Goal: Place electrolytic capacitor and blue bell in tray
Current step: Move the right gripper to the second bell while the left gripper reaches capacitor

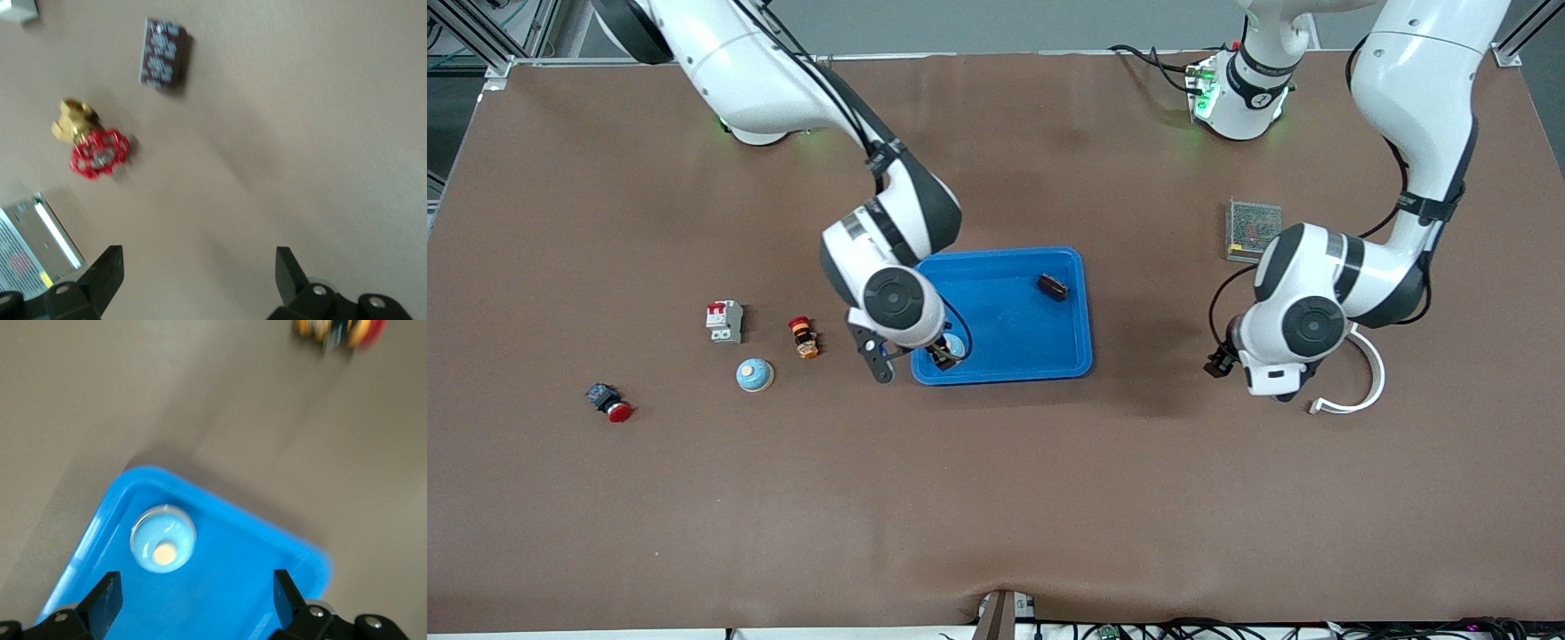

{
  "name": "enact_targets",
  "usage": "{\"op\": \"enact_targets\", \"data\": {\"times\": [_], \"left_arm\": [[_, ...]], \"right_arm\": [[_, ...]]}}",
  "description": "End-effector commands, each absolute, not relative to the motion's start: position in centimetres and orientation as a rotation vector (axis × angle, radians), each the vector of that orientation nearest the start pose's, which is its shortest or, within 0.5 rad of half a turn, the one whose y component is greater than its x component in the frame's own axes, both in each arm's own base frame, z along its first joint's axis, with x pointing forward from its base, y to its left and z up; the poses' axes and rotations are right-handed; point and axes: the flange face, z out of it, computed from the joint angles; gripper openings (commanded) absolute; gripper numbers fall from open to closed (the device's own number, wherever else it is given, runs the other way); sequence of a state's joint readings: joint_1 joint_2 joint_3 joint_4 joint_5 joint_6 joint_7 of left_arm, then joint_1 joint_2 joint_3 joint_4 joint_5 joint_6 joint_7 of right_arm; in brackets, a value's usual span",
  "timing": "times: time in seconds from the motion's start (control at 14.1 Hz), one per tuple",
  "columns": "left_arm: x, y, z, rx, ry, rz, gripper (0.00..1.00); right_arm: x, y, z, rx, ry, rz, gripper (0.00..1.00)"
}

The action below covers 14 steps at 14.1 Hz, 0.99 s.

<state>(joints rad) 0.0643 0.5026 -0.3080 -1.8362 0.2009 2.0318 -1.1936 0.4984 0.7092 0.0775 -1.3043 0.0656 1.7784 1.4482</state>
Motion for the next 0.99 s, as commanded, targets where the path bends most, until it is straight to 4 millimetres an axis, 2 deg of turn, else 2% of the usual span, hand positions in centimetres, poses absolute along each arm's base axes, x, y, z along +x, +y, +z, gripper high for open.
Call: {"op": "enact_targets", "data": {"times": [0.0,0.14,0.28,0.42,0.49,0.64,0.78,0.92], "left_arm": [[60.3,-9.6,24.3,-2.691,-1.107,0.275,1.0],[60.8,-7.0,23.2,-2.695,-1.022,0.259,1.0],[61.3,-4.4,22.4,-2.725,-0.967,0.267,1.0],[61.7,-3.1,21.5,-2.773,-0.918,0.255,1.0],[61.9,-2.6,21.1,-2.784,-0.905,0.247,1.0],[62.1,-2.1,20.1,-2.79,-0.913,0.255,0.96],[62.4,-2.1,19.8,-2.799,-0.92,0.245,0.9],[62.4,-2.2,18.9,-2.807,-0.922,0.245,0.81]], "right_arm": [[63.0,31.0,33.1,-3.05,0.989,0.436,1.0],[64.0,27.6,34.5,-3.193,0.791,0.295,1.0],[65.4,24.4,34.5,-3.25,0.662,0.249,1.0],[66.5,20.3,33.9,-3.243,0.502,0.226,1.0],[66.3,18.6,33.3,-3.237,0.436,0.199,1.0],[65.1,16.2,30.8,-3.214,0.348,0.103,1.0],[64.1,14.1,28.3,-3.205,0.275,0.061,1.0],[63.4,11.0,27.0,-3.198,0.177,0.019,1.0]]}}
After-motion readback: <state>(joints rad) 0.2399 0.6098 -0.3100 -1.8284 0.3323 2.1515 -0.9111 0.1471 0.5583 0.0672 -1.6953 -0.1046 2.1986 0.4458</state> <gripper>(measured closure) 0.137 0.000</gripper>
